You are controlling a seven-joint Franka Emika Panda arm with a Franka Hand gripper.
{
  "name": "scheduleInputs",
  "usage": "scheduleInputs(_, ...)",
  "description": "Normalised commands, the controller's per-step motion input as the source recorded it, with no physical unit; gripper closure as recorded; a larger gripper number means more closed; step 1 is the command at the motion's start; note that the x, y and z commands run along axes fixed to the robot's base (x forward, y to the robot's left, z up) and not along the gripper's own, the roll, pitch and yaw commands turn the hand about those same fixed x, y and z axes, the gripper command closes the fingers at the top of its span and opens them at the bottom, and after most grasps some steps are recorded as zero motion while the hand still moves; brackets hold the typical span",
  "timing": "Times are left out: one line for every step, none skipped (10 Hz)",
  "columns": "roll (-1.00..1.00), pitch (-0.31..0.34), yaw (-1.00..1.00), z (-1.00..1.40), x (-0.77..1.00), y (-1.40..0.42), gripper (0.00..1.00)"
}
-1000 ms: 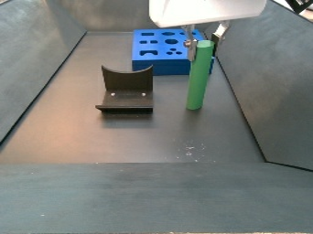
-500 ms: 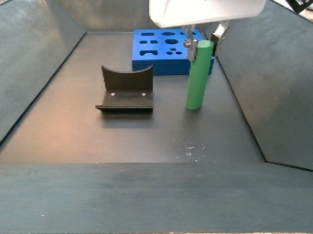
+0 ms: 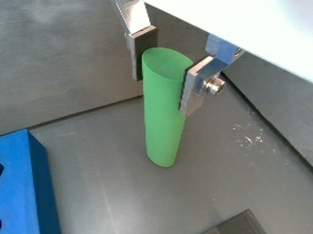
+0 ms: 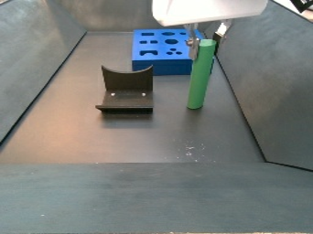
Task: Pick up the oval object. Move up. Move to above the board. Insert the oval object.
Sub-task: Move up, then move to above the board.
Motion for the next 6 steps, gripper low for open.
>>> scheduleInputs(0.0,0.021,-0.01,0.84,0.02,-0.03,1.0)
scheduleInputs(0.0,0.055,-0.01,0.73,0.0,-0.02,1.0)
scheduleInputs(0.01,0.07,-0.01,0.58,0.01,-0.01,1.0)
scheduleInputs(0.02,0.083,-0.01,0.42,0.01,0.0,1.0)
scheduleInputs(0.03,0.096,-0.01,0.26,0.02,0.01,1.0)
scheduleInputs(0.18,0.162,0.17,1.0,0.17,-0.18,1.0)
